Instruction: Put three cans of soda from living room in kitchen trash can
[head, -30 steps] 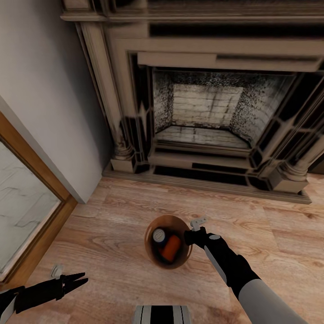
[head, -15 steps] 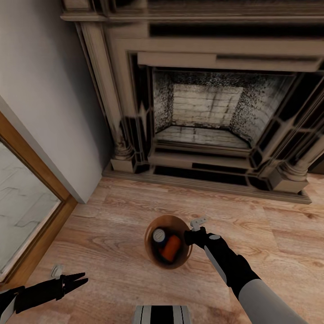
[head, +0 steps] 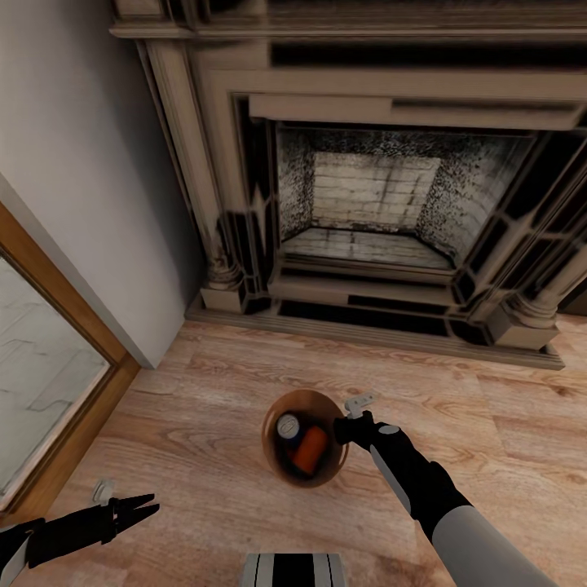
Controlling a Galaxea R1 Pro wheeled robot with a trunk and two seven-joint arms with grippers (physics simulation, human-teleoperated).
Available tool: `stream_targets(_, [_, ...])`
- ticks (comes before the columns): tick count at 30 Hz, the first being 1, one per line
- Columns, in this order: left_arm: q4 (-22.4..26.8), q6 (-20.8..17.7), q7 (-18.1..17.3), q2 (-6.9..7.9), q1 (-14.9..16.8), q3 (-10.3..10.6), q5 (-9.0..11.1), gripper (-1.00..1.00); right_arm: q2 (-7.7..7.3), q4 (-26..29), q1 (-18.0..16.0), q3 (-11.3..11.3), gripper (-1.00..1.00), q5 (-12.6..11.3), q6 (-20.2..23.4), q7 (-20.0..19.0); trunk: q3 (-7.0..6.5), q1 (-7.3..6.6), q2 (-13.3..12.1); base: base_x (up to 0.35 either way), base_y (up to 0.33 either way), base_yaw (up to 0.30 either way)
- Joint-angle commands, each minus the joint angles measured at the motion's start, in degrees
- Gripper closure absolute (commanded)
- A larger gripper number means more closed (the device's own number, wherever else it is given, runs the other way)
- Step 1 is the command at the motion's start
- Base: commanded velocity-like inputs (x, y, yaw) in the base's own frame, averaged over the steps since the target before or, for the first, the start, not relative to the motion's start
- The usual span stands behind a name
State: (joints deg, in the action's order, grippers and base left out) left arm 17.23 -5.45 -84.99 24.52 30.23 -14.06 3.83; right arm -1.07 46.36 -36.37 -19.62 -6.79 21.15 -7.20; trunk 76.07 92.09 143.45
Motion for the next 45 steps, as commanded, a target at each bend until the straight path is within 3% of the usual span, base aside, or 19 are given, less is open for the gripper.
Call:
stream_targets(1, [0.0, 0.0, 0.0, 0.00, 0.0, 0.0, 0.0, -1.00, 0.01, 0.1, 0.0, 0.0, 1.00, -0.5, 0.0, -0.4, 0.00, -0.01, 0.0, 0.000, 0.000, 0.000])
stream_targets(35, [0.0, 0.0, 0.0, -0.01, 0.0, 0.0, 0.0, -1.00, 0.01, 0.1, 0.0, 0.0, 1.00, -0.5, 0.0, -0.4, 0.44, 0.05, 0.0, 0.000, 0.000, 0.000])
stream_targets(36, [0.0, 0.0, 0.0, 0.00, 0.0, 0.0, 0.0, -1.00, 0.01, 0.1, 0.0, 0.0, -1.00, -0.5, 0.0, -0.4, 0.44, 0.05, 0.0, 0.000, 0.000, 0.000])
stream_targets(45, [0.0, 0.0, 0.0, 0.00, 0.0, 0.0, 0.0, -1.00, 0.01, 0.1, 0.0, 0.0, -1.00, -0.5, 0.0, -0.4, 0.44, 0.05, 0.0, 0.000, 0.000, 0.000])
